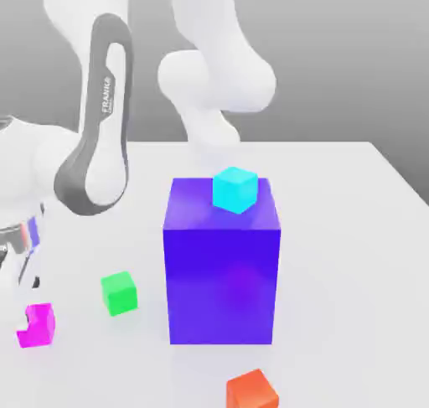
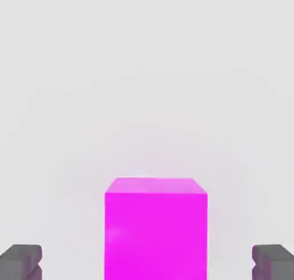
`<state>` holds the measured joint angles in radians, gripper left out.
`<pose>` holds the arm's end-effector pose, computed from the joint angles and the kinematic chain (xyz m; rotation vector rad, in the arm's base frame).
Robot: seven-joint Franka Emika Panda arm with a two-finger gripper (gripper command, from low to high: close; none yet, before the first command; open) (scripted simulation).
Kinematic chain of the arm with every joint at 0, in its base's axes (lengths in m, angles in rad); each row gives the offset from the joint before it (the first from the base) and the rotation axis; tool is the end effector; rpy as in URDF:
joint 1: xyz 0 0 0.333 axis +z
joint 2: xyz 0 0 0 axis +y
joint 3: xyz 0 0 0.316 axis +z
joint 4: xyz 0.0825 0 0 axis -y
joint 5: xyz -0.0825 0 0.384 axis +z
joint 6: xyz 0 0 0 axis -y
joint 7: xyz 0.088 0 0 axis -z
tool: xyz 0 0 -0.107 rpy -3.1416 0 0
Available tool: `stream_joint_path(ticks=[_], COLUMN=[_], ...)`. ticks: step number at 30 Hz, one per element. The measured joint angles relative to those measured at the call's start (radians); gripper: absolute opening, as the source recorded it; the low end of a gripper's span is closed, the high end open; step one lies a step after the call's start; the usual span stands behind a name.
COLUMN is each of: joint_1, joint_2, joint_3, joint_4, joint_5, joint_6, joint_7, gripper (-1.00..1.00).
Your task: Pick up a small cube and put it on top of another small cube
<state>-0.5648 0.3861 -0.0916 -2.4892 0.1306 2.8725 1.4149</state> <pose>0.3607 -0.2916 0.1396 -1.4380 2.7926 -0.0011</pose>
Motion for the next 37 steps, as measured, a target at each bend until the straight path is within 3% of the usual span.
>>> stream_joint_path(ticks=[1,8,13,20,26,34,35,37], joint_1=[-0.007,-0.008,0.015,0.053,0.091,0.120,0.120,0.124], joint_2=[0.025,0.026,-0.132,-0.385,-0.603,-0.400,-0.373,-0.373], joint_3=[0.008,0.009,-0.025,-0.019,-0.005,-0.006,-0.002,-0.002], joint_4=[0.005,0.005,-0.029,-0.230,-0.417,-0.443,-0.442,-0.442], joint_5=[0.005,0.004,-0.049,-0.191,-0.195,-0.133,-0.122,-0.122], joint_6=[0.020,0.021,-0.102,-0.153,-0.181,0.047,0.072,0.072], joint_7=[-0.004,-0.002,0.037,0.092,0.049,-0.002,-0.010,-0.010], gripper=[-1.00,-1.00,-1.00,-1.00,-1.00,-1.00,1.00,1.00])
